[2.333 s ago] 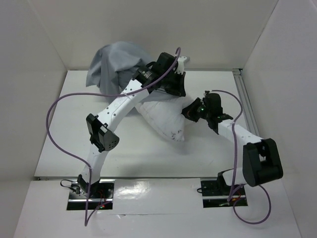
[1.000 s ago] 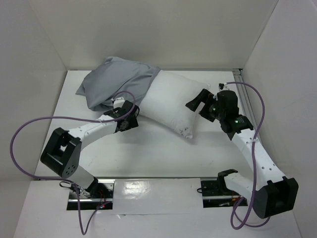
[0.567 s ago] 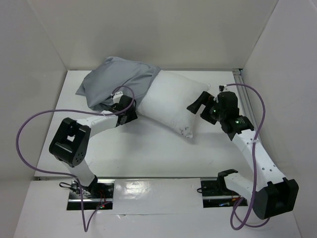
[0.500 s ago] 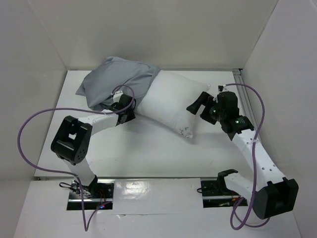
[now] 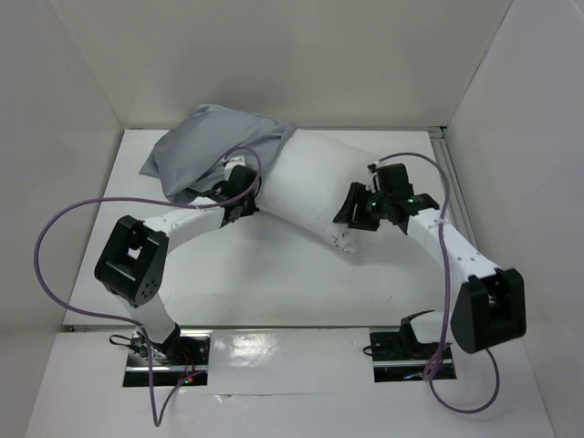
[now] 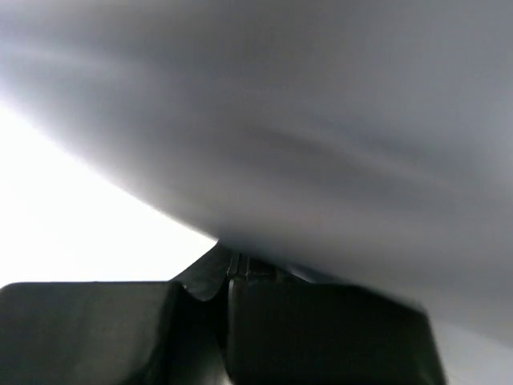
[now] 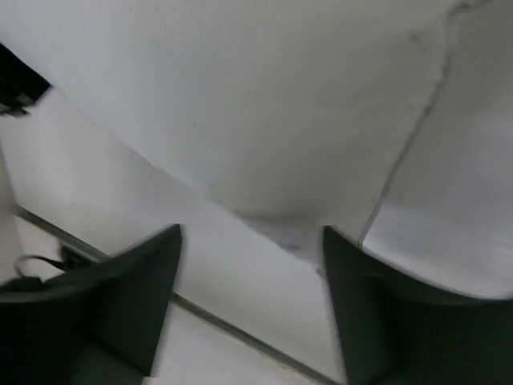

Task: Put the pillow into the pillowcase

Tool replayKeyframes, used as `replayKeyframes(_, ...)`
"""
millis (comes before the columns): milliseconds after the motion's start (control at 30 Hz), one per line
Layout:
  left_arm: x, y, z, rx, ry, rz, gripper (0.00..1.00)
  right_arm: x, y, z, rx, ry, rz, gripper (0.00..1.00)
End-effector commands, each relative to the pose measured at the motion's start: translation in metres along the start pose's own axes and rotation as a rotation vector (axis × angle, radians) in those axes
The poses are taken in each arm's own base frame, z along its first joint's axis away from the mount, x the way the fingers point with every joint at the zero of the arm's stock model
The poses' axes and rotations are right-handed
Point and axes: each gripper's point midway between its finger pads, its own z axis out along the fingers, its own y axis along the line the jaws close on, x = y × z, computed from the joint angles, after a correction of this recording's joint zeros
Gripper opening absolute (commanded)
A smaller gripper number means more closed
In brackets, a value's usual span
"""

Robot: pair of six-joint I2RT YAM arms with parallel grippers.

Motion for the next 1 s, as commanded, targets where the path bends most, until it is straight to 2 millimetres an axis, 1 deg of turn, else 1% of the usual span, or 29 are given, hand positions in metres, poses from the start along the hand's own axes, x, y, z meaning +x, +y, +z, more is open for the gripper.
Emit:
replayKeyframes(0,-0.042,-0.070,-0.050,0.209,-0.109,0.096,0.00,0.011,0.017,0.037,-0.094,0.057,-0.023,0.58)
replayKeyframes(33,-0.040,-0.086,-0.060,0.264,-0.088,0.110,0.00,-0.005,0.034,0.043,-0.153,0.017,-0.039,0.37)
replayKeyframes(67,-0.038,-0.102,-0.065,0.313,-0.078,0.131,0.00,-0.008,0.051,0.048,-0.204,0.020,-0.040,0.21)
replayKeyframes(100,-0.028,-0.129,-0.083,0.388,-0.062,0.164,0.00,-0.012,0.061,0.058,-0.232,0.029,-0.038,0.00)
replayKeyframes(133,-0.029,-0.160,-0.097,0.473,-0.053,0.192,0.00,-0.036,0.082,0.056,-0.269,-0.038,-0.061,0.00)
replayKeyframes(167,-0.026,-0.181,-0.113,0.526,-0.047,0.213,0.00,-0.040,0.097,0.055,-0.298,-0.048,-0.067,0.00)
replayKeyframes(200,-0.012,-0.211,-0.140,0.609,-0.040,0.272,0.00,-0.050,0.103,0.052,-0.309,-0.082,-0.065,0.00)
replayKeyframes(233,-0.027,-0.240,-0.172,0.705,-0.070,0.283,0.00,-0.060,0.109,0.050,-0.326,-0.121,-0.067,0.00)
replayKeyframes(300,-0.029,-0.264,-0.208,0.815,-0.081,0.324,0.00,-0.065,0.113,0.046,-0.333,-0.143,-0.062,0.00)
replayKeyframes(333,-0.041,-0.275,-0.224,0.873,-0.104,0.328,0.00,-0.071,0.110,0.041,-0.330,-0.161,-0.057,0.00)
replayKeyframes(367,-0.044,-0.279,-0.234,0.903,-0.098,0.332,0.00,-0.069,0.100,0.044,-0.318,-0.151,-0.042,0.00)
replayKeyframes(400,-0.057,-0.272,-0.232,0.894,-0.104,0.328,0.00,-0.070,0.104,0.033,-0.332,-0.169,-0.042,0.00)
replayKeyframes(433,-0.075,-0.272,-0.241,0.914,-0.125,0.313,0.00,-0.071,0.099,0.029,-0.327,-0.180,-0.035,0.00)
replayKeyframes(467,-0.082,-0.269,-0.245,0.933,-0.116,0.311,0.00,-0.065,0.092,0.026,-0.325,-0.173,-0.027,0.00)
replayKeyframes(500,-0.091,-0.257,-0.239,0.904,-0.100,0.302,0.00,-0.065,0.097,0.010,-0.339,-0.197,-0.047,0.00)
replayKeyframes(533,-0.098,-0.252,-0.244,0.896,-0.109,0.308,0.00,-0.064,0.097,0.003,-0.332,-0.206,-0.058,0.00)
replayKeyframes(567,-0.112,-0.249,-0.259,0.899,-0.145,0.314,0.00,-0.053,0.093,-0.010,-0.316,-0.195,-0.087,0.00)
replayKeyframes(600,-0.119,-0.240,-0.280,0.901,-0.149,0.313,0.00,-0.042,0.083,-0.016,-0.279,-0.156,-0.078,0.00)
replayKeyframes(633,-0.125,-0.231,-0.288,0.875,-0.171,0.316,0.00,-0.037,0.080,-0.024,-0.263,-0.152,-0.091,0.00)
replayKeyframes(667,-0.126,-0.226,-0.303,0.879,-0.188,0.331,0.00,-0.031,0.078,-0.033,-0.254,-0.148,-0.126,0.00)
replayKeyframes(700,-0.121,-0.223,-0.318,0.879,-0.193,0.339,0.00,-0.023,0.081,-0.052,-0.270,-0.162,-0.153,0.00)
replayKeyframes(733,-0.131,-0.206,-0.346,0.859,-0.239,0.323,0.00,-0.006,0.076,-0.061,-0.260,-0.111,-0.156,0.00)
replayKeyframes(767,-0.130,-0.200,-0.361,0.868,-0.249,0.326,0.00,0.002,0.074,-0.069,-0.259,-0.097,-0.185,0.00)
replayKeyframes(800,-0.124,-0.197,-0.378,0.881,-0.243,0.323,0.00,0.012,0.077,-0.086,-0.283,-0.097,-0.204,0.00)
replayKeyframes(833,-0.128,-0.190,-0.397,0.895,-0.261,0.319,0.00,0.026,0.075,-0.096,-0.284,-0.054,-0.206,0.00)
replayKeyframes(867,-0.124,-0.178,-0.411,0.893,-0.250,0.318,0.00,0.031,0.080,-0.107,-0.309,-0.047,-0.220,0.00)
replayKeyframes(900,-0.118,-0.179,-0.424,0.920,-0.227,0.309,0.00,0.040,0.090,-0.125,-0.369,-0.042,-0.247,0.00)
replayKeyframes(933,-0.123,-0.177,-0.441,0.948,-0.245,0.303,0.00,0.051,0.089,-0.132,-0.382,-0.010,-0.240,0.00)
replayKeyframes(967,-0.122,-0.176,-0.449,0.970,-0.236,0.291,0.00,0.052,0.096,-0.145,-0.408,-0.019,-0.252,0.00)
